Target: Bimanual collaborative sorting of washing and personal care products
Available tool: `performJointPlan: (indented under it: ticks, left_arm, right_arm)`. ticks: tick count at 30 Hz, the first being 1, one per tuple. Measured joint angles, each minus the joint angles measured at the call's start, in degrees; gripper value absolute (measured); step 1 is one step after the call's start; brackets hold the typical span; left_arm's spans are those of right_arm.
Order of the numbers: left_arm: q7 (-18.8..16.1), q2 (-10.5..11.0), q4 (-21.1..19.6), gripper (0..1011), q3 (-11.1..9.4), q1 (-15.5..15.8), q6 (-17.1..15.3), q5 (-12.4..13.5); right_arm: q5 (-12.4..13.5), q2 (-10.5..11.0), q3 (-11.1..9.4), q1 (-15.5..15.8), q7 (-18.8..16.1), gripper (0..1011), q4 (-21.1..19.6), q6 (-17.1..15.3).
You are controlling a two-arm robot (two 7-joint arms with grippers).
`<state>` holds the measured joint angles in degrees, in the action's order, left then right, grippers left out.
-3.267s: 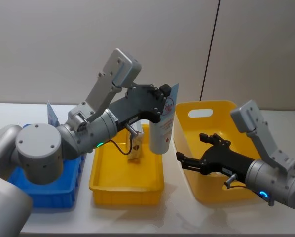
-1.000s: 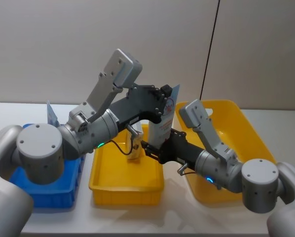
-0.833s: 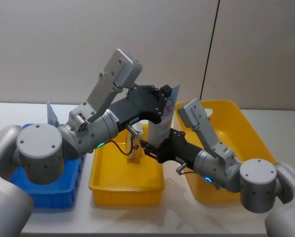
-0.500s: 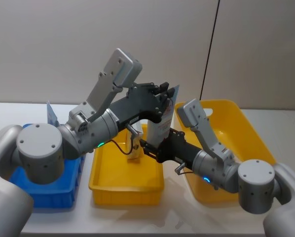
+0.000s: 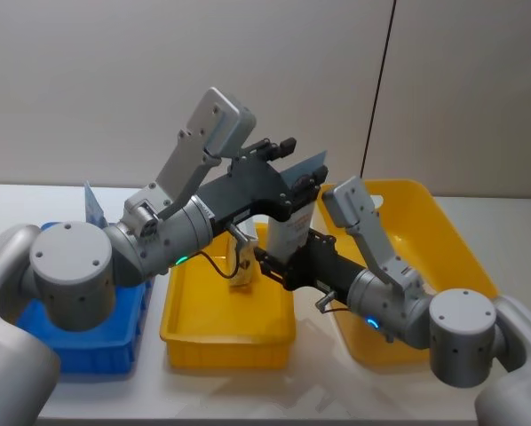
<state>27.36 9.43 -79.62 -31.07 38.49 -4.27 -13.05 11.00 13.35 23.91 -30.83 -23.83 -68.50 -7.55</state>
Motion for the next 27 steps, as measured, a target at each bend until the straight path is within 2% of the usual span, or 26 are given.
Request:
performJointPlan:
  ticks: [1, 2, 8, 9, 11, 12, 14, 24, 27]
  left_arm:
    - [0.00, 0.00, 0.01, 654, 0.00, 0.00, 0.00, 0.00]
    - [0.00, 0.00, 0.00, 654, 0.00, 0.00, 0.00, 0.00]
    - [0.00, 0.00, 0.01, 848, 0.00, 0.00, -0.02, 0.00]
    - [0.00, 0.00, 0.01, 848, 0.00, 0.00, -0.02, 0.00]
    - [0.00, 0.00, 0.01, 932, 0.00, 0.00, -0.03, 0.00]
    - [0.00, 0.00, 0.01, 932, 0.00, 0.00, -0.03, 0.00]
    - [0.00, 0.00, 0.01, 1001, 0.00, 0.00, -0.03, 0.00]
    - [0.00, 0.00, 0.01, 1001, 0.00, 0.00, -0.03, 0.00]
    - [0.00, 0.00, 0.01, 1001, 0.01, 0.00, -0.03, 0.00]
  right_arm:
    - [0.03, 0.01, -0.09, 0.08, 0.21, 638, -0.11, -0.14]
    - [0.09, 0.01, -0.36, 0.30, 0.66, 638, -0.39, -0.49]
    - [0.35, 0.02, -1.45, 0.92, 2.71, 638, -1.16, -2.00]
    - [0.35, 0.01, -1.61, 0.99, 3.03, 638, -1.26, -2.35]
    - [0.36, 0.01, -2.21, 1.21, 4.10, 638, -1.56, -3.19]
    - [0.36, 0.00, -2.40, 1.27, 4.45, 638, -1.66, -3.47]
    - [0.36, -0.01, -3.00, 1.42, 5.61, 638, -1.92, -4.51]
    - [0.14, -0.10, -5.80, 1.62, 10.34, 638, -2.77, -9.30]
    - [0.00, -0.20, -7.13, 1.27, 12.51, 638, -2.82, -12.04]
